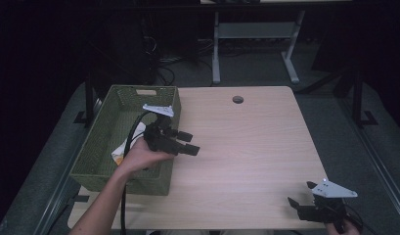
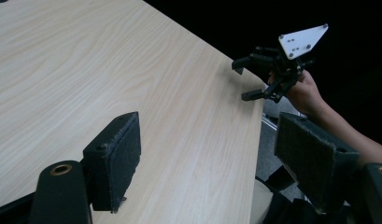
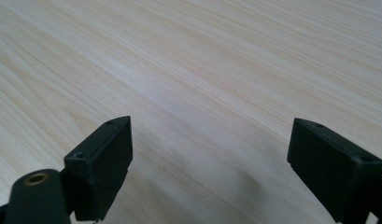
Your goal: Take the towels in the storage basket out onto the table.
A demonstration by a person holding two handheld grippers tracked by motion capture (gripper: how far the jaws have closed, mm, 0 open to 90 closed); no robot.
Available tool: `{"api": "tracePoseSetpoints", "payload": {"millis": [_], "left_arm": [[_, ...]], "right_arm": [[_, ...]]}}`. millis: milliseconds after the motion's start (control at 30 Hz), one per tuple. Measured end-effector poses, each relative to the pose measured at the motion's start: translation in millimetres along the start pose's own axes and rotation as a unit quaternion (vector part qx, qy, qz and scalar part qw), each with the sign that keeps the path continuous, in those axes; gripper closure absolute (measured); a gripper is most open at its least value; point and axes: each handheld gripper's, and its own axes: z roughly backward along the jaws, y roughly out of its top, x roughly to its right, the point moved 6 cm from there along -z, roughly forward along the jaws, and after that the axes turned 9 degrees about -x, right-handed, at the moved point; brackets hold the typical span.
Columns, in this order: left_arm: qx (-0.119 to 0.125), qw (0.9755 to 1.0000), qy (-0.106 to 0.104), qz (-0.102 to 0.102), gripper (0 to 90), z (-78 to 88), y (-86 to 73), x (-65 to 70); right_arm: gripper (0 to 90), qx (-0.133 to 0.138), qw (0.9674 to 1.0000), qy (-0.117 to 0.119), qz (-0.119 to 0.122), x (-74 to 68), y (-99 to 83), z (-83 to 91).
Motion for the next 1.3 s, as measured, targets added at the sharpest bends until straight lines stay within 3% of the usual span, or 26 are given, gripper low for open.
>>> {"api": "tracePoseSetpoints", "payload": {"millis": [233, 667, 767, 1000, 1300], "left_arm": [[0.016, 0.9997, 0.017, 0.012, 23.0, 19.0, -7.9, -8.8], [0.018, 0.9981, 0.043, 0.040, 23.9, 48.7, -34.7, -31.9], [0.028, 0.9971, 0.047, 0.052, 24.0, 57.0, -38.0, -37.7], [0.018, 0.9951, 0.073, 0.064, 24.1, 70.1, -50.1, -49.4], [0.034, 0.9896, 0.096, 0.101, 24.1, 86.9, -66.6, -67.9]], "right_arm": [[13.8, 0.001, 1.0000, -0.001, 0.005, -0.6, 0.8, 0.7], [13.9, -0.004, 0.9999, 0.005, 0.010, -2.3, 0.9, -2.0], [13.9, -0.007, 0.9999, 0.005, 0.013, -2.6, 0.6, -2.4], [13.9, -0.001, 1.0000, 0.004, 0.006, -0.9, 1.0, -0.2], [13.9, 0.001, 0.9999, 0.000, 0.010, -1.1, 1.2, 1.0]]}}
